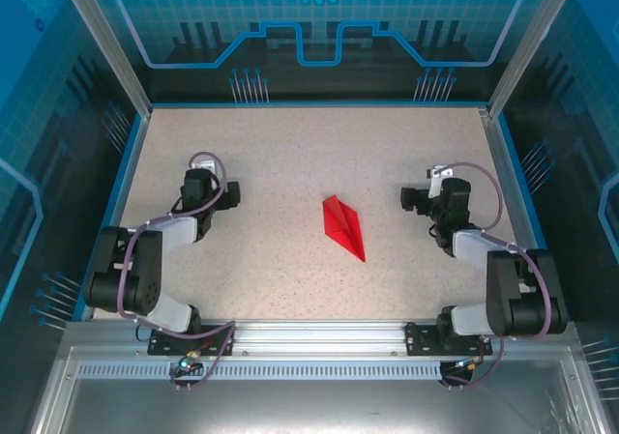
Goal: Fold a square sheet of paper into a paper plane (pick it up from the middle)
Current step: Reset both arms
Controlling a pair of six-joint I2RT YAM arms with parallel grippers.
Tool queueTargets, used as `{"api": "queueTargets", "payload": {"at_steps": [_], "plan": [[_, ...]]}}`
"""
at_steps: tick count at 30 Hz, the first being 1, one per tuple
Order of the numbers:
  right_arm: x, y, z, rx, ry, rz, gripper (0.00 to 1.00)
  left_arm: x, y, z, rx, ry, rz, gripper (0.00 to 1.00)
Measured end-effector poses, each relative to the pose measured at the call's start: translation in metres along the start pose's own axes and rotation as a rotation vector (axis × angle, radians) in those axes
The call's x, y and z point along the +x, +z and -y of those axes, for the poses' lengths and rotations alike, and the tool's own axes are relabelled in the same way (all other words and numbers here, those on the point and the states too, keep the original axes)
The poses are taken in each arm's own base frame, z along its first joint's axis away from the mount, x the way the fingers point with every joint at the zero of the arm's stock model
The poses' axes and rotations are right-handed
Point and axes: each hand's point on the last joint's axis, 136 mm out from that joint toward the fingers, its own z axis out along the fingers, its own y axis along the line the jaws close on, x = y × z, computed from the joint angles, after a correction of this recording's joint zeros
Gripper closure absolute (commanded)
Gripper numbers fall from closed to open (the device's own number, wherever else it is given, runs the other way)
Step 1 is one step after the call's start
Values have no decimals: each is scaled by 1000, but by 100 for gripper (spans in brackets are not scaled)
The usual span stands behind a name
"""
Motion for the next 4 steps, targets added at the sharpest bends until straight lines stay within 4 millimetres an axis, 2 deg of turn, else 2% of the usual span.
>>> {"api": "queueTargets", "payload": {"at_steps": [4], "plan": [[0,4,-2,-15,-7,9,1,-5,1,1,4,-2,20,1]]}}
